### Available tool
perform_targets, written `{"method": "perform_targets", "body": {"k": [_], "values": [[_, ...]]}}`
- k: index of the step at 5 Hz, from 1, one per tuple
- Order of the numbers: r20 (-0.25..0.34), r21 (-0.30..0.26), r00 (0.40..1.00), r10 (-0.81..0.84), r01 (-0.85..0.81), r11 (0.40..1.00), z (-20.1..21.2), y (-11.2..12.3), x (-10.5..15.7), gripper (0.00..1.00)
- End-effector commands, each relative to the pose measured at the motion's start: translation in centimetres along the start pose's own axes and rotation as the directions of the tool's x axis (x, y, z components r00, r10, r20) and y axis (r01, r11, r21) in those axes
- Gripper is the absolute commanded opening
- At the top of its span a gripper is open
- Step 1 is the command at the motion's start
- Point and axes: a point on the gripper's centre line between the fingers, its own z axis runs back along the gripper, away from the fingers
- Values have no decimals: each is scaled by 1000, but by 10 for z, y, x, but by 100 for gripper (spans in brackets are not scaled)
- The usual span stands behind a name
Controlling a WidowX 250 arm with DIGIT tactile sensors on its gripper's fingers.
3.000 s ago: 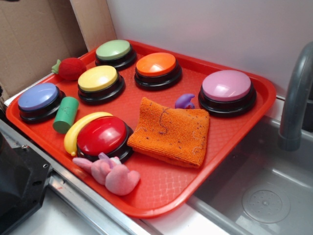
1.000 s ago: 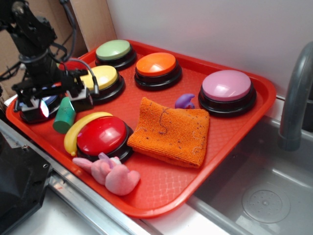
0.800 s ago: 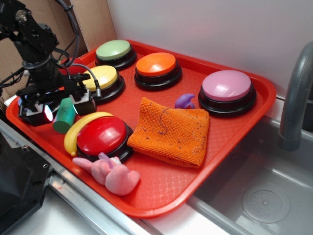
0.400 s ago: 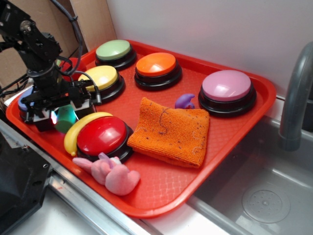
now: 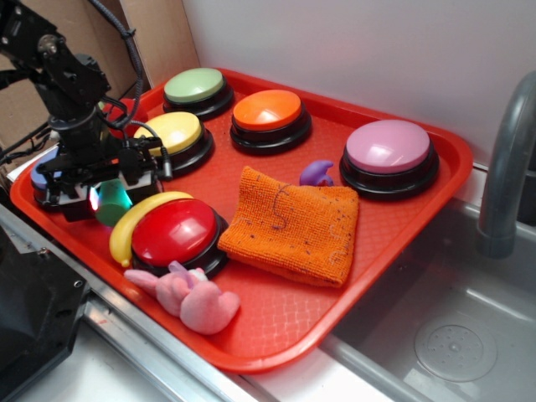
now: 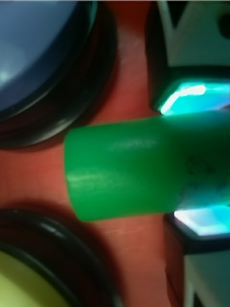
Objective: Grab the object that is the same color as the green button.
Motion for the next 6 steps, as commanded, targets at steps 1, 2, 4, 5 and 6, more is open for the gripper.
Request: {"method": "perform_targets", "body": {"k": [1, 2, 4, 5, 6], "values": [[29, -49, 969, -243, 245, 968, 73, -38, 9, 0], [39, -33, 905, -424, 426, 904, 103, -56, -1, 0], [74, -34, 797, -600, 603, 797, 134, -69, -9, 0], [109, -34, 784, -611, 617, 786, 132, -71, -11, 0], [139, 53, 814, -563, 562, 825, 122, -70, -5, 0]]}}
